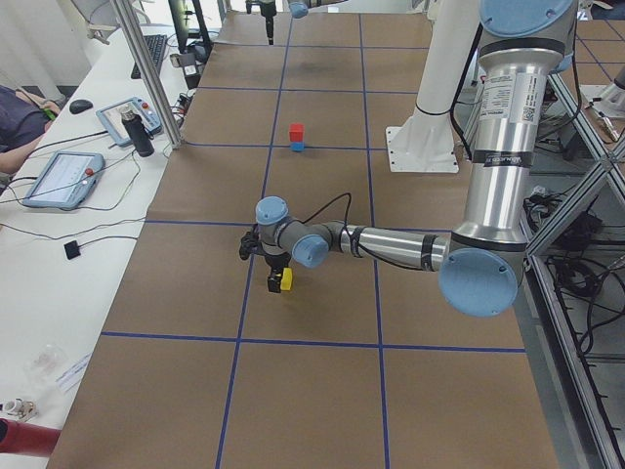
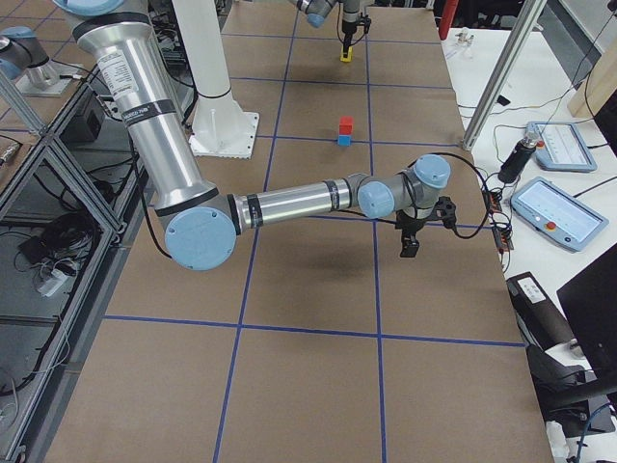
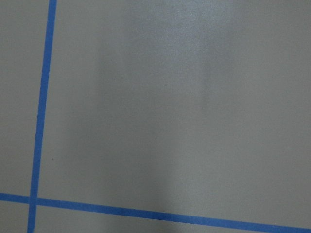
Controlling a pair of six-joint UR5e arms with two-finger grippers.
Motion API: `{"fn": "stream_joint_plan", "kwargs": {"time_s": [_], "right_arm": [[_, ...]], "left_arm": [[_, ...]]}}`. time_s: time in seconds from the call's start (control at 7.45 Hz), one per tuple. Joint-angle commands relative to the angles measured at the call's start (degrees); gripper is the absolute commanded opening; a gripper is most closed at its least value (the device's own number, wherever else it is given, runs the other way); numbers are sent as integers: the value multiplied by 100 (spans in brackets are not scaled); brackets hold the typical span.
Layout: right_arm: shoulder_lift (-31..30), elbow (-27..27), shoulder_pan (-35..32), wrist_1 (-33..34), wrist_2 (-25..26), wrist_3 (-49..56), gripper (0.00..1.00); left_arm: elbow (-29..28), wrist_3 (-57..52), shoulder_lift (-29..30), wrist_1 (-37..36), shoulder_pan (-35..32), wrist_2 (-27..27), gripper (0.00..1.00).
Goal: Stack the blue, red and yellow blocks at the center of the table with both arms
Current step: 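Lower the left gripper over the yellow block and close on it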
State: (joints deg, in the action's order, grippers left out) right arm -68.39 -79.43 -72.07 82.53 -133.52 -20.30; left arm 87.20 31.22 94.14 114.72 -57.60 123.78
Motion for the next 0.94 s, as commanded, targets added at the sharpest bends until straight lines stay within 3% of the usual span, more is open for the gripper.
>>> {"fn": "stream_joint_plan", "kwargs": {"time_s": [0.0,0.8], "right_arm": [[1,-2,0,0,27,0,100],[1,-2,0,0,27,0,100]], "left_arm": [[-1,51,-71,172,12,145,100],[-10,262,-194,508,47,225,100]]}}
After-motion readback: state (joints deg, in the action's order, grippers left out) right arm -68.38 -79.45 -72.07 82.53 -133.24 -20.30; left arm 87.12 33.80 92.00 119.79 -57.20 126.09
